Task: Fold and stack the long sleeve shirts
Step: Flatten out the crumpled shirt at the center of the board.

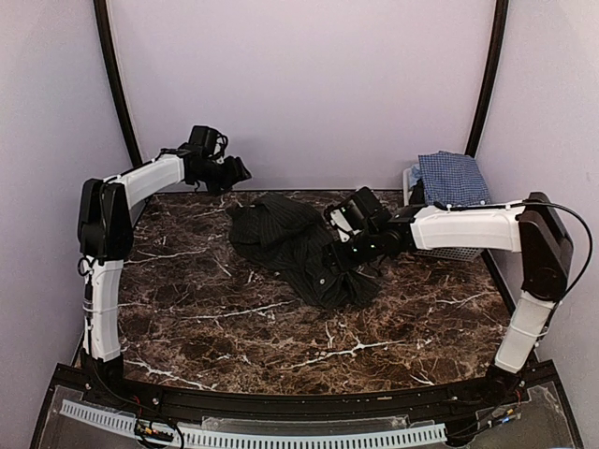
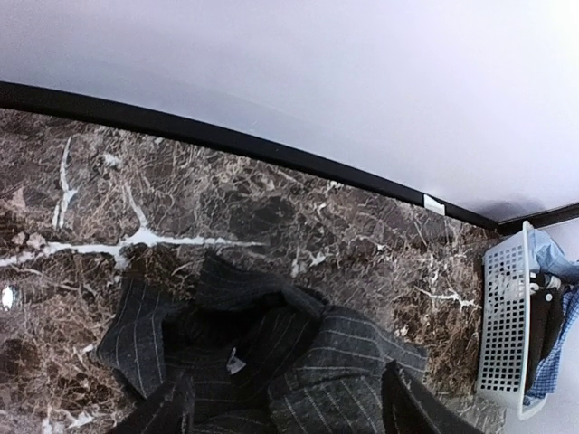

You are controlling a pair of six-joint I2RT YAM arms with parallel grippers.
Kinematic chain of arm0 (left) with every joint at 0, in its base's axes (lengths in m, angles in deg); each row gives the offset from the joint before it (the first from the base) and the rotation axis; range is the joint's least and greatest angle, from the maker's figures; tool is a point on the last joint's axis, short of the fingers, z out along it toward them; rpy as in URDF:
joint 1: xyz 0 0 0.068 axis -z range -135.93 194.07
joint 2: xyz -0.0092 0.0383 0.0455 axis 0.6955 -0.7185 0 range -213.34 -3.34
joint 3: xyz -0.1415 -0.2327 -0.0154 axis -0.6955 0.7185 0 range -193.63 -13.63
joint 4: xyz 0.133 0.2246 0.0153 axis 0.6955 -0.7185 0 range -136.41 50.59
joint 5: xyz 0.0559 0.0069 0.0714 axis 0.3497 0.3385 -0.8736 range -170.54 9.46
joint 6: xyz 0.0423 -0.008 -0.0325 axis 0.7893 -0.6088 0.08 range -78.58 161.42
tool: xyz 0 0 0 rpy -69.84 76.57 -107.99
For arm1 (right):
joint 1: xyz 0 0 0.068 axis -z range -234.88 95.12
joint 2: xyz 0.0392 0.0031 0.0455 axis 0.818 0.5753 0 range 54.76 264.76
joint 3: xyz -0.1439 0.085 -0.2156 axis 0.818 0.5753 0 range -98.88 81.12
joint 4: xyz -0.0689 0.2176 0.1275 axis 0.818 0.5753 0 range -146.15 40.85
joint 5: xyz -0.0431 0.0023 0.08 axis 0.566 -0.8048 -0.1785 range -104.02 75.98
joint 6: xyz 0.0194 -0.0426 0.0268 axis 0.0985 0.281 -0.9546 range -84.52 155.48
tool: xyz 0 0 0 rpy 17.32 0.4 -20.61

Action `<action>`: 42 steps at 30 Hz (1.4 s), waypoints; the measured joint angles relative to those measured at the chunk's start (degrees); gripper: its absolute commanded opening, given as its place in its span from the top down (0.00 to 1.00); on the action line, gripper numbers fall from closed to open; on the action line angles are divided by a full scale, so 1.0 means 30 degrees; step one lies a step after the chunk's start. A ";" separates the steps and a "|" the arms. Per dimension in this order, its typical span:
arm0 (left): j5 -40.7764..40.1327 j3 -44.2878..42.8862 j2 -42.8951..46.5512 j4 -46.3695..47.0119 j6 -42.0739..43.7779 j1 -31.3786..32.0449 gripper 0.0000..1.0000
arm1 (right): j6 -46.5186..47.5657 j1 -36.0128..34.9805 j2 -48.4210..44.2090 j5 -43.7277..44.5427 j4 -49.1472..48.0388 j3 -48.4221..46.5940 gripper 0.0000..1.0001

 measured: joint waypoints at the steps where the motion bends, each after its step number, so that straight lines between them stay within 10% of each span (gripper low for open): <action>1: 0.0000 0.0299 0.0168 0.0000 0.0066 0.0058 0.25 | -0.0044 0.0000 0.0000 -0.0175 0.0036 0.0073 0.41; 6: -0.0219 0.6849 0.4473 0.0903 0.0146 0.0532 0.24 | -0.0532 -0.0182 -0.0007 -0.1778 0.0109 0.0182 0.81; 11: -0.0474 1.4287 1.0790 0.2703 -0.0605 0.2331 0.28 | -0.1122 -0.1129 -0.0007 -0.3410 0.0131 0.0095 0.99; 21: -0.1107 2.2352 1.4549 0.5632 -0.3738 0.7031 0.46 | -0.3898 -0.1763 -0.1814 -0.6557 -0.1814 -0.0080 1.00; 42: -0.2557 2.3299 1.1664 0.6178 -0.5319 1.0499 0.48 | -0.6186 -0.0044 -0.3096 -0.4226 -0.4728 0.8138 1.00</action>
